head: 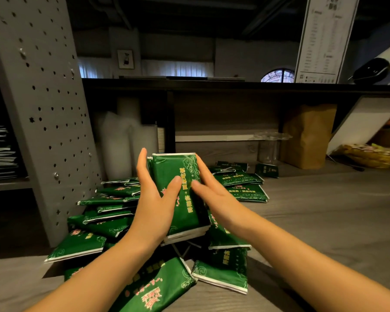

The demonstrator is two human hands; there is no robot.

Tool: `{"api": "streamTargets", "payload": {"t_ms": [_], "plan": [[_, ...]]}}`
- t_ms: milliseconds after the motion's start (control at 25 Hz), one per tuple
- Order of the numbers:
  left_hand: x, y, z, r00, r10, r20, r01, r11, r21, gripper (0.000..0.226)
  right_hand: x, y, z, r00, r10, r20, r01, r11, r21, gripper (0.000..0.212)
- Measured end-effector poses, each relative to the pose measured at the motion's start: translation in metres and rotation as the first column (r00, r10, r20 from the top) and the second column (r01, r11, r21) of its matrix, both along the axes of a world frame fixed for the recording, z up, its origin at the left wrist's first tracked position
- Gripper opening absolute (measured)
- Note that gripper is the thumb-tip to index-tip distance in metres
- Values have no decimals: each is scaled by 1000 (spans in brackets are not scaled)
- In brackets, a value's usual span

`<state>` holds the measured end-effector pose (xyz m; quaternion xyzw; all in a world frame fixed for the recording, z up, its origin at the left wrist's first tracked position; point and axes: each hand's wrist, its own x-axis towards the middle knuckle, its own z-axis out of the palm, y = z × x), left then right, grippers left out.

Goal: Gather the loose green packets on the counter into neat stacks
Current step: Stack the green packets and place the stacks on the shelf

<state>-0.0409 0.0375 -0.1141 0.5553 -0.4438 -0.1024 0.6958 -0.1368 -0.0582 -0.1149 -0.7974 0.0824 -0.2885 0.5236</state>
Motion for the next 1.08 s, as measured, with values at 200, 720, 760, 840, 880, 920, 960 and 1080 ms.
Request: {"api": "streamTargets", "payload": {"t_ms": [200, 720, 760, 840, 880, 920, 960, 1080], "plan": [[6, 1, 2, 1000, 8, 17, -8, 1000, 13, 63, -23, -46, 9, 829, -471, -301, 218, 769, -601, 47], [14, -1, 2, 1000, 16, -1, -16, 1000, -3, 51, -31, -66, -1, 658, -469, -589, 248, 874, -419, 61], [14, -1, 2, 1000, 14, -5, -14, 1000, -3, 51, -32, -68, -2, 684, -473, -555, 286, 874, -393, 61], [13, -1, 2, 1000, 9, -12, -9, 1000, -1, 51, -33, -71, 0, 777, -463, -426, 371, 884, -285, 59], [12, -1, 2, 1000, 5, -19, -5, 1000, 0, 51, -33, -71, 3, 826, -455, -333, 406, 890, -210, 55], [12, -1, 2, 1000, 1, -26, -1, 1000, 0, 51, -33, -70, 7, 861, -452, -233, 428, 892, -146, 49], [11, 0, 3, 999, -1, -35, 1, 1000, -1, 51, -33, -68, 11, 883, -447, -142, 437, 895, -94, 40], [11, 0, 5, 997, -15, -79, 15, 1000, -2, 51, -31, -51, 22, 937, -338, 83, 320, 931, 177, 20]]}}
